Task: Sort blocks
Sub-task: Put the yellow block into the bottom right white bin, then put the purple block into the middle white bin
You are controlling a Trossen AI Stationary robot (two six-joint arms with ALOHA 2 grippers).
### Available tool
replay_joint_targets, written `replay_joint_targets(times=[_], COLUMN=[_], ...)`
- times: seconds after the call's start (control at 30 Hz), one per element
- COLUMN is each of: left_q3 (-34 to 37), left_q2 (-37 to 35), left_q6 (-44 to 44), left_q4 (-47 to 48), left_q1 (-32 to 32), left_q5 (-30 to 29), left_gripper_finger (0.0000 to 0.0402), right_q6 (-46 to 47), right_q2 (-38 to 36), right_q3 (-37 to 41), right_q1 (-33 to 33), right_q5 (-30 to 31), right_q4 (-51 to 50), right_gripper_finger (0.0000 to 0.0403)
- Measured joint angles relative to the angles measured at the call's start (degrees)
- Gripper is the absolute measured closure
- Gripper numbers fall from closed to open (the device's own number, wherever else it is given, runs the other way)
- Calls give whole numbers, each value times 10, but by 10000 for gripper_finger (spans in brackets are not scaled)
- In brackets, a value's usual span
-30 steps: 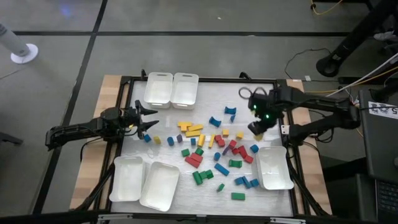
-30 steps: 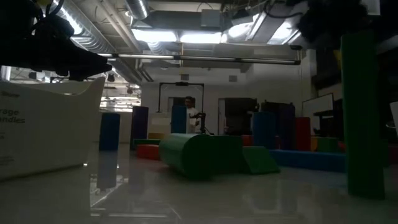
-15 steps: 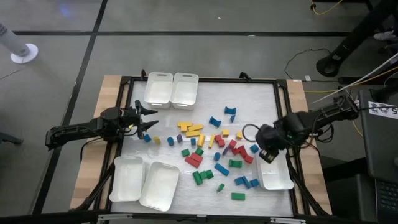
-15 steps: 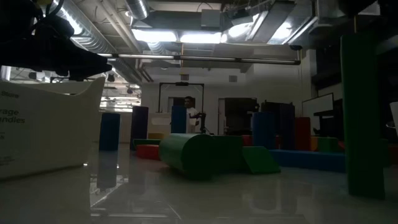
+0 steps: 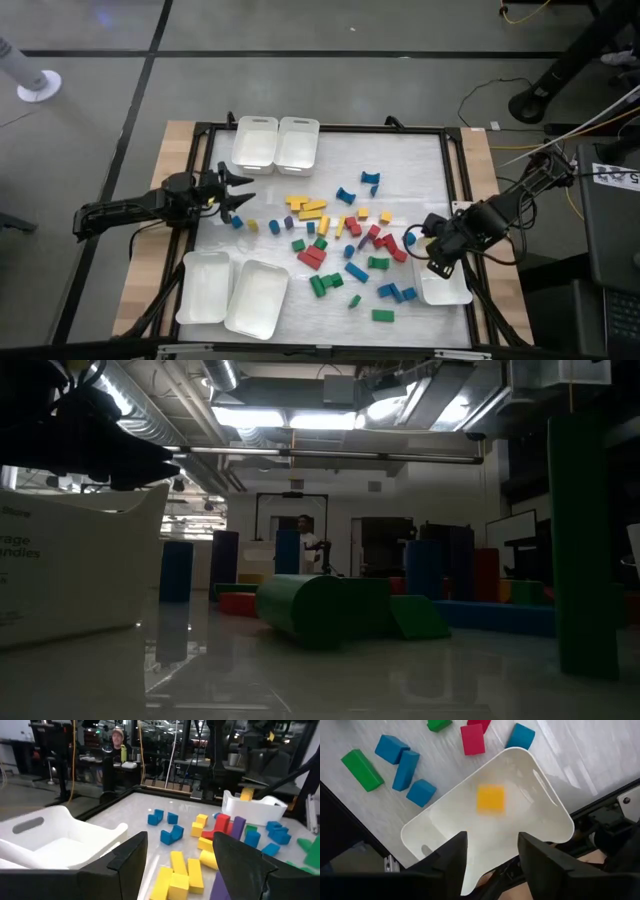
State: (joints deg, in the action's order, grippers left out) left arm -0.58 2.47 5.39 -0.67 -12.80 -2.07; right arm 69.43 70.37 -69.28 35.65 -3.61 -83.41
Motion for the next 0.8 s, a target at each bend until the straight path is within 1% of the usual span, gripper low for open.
replay_joint_targets(times=[0.1, 0.27, 0.47, 0.53, 0.63, 0.8], left_q3=[0, 0, -9, -24, -45, -92], left_q2=[0, 0, 5, 13, 47, 153], left_q6=[31, 55, 67, 64, 62, 62], left_q4=[0, -5, -88, -95, -91, -92], left_q1=[0, 0, 9, 19, 38, 71], left_q5=[0, -1, -1, -1, -1, -1], left_gripper_finger=[188, 188, 188, 188, 188, 188], right_q6=[13, 11, 8, 7, 6, 6], right_q2=[0, 0, 0, 0, 0, 0], right_q3=[0, 0, 0, 0, 0, 0], right_q1=[0, 0, 0, 0, 0, 0], right_q5=[0, 2, 32, 44, 71, 122], right_q4=[0, 1, 1, 2, 2, 2], right_gripper_finger=[211, 187, 179, 181, 182, 182])
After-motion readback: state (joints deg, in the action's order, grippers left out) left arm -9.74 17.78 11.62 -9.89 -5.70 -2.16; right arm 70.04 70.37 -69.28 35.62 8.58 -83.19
